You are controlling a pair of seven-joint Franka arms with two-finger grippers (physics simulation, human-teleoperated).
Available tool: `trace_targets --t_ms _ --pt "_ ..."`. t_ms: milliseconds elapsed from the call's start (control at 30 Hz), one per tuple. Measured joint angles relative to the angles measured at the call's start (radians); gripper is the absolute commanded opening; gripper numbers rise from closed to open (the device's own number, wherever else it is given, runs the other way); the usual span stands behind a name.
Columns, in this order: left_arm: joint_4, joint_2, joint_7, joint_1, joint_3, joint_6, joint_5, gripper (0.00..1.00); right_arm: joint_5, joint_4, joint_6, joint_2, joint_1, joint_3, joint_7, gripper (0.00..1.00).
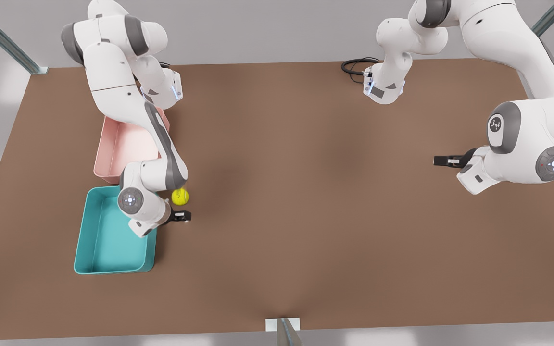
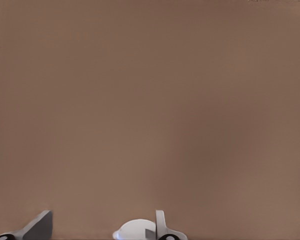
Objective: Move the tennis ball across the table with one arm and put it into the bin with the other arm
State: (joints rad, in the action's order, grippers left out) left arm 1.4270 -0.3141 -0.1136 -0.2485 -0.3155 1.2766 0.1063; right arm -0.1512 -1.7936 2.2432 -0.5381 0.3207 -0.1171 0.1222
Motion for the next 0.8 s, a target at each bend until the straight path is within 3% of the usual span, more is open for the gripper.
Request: trace_targets --t_ms 800 --pt "0.0 -0.008 0.159 0.001 0.0 -0.016 0.0 1.0 -0.003 -0.336 0.175 0.14 0.038 0.001 0.028 1.0"
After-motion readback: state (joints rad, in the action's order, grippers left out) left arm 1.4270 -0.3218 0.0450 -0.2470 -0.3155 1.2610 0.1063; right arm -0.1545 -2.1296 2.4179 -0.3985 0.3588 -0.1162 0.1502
